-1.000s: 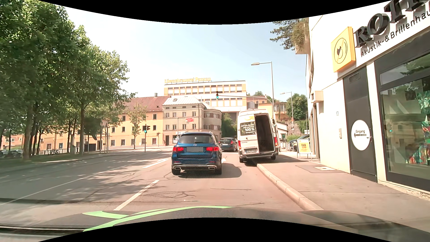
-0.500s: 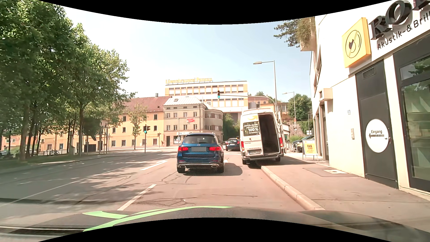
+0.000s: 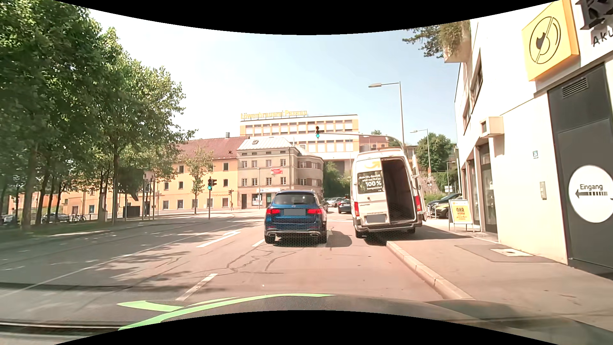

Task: Follow the waypoints while adhering to traffic rules and regulations

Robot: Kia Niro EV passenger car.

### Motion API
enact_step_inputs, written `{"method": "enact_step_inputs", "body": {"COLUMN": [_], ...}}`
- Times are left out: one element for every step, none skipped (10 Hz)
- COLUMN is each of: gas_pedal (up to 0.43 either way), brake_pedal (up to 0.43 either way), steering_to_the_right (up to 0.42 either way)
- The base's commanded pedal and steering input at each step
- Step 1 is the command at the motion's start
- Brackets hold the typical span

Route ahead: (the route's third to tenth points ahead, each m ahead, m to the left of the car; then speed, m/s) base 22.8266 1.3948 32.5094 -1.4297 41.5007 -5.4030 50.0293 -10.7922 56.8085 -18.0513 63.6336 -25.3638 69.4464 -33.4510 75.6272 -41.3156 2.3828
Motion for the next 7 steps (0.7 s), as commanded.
{"method": "enact_step_inputs", "body": {"gas_pedal": [0.339,0.339,0.331,0.331,0.319,0.287,0.287], "brake_pedal": [0.000,0.000,0.000,0.000,0.000,0.000,0.000], "steering_to_the_right": [-0.089,-0.089,-0.089,-0.087,-0.084,-0.079,-0.074]}}
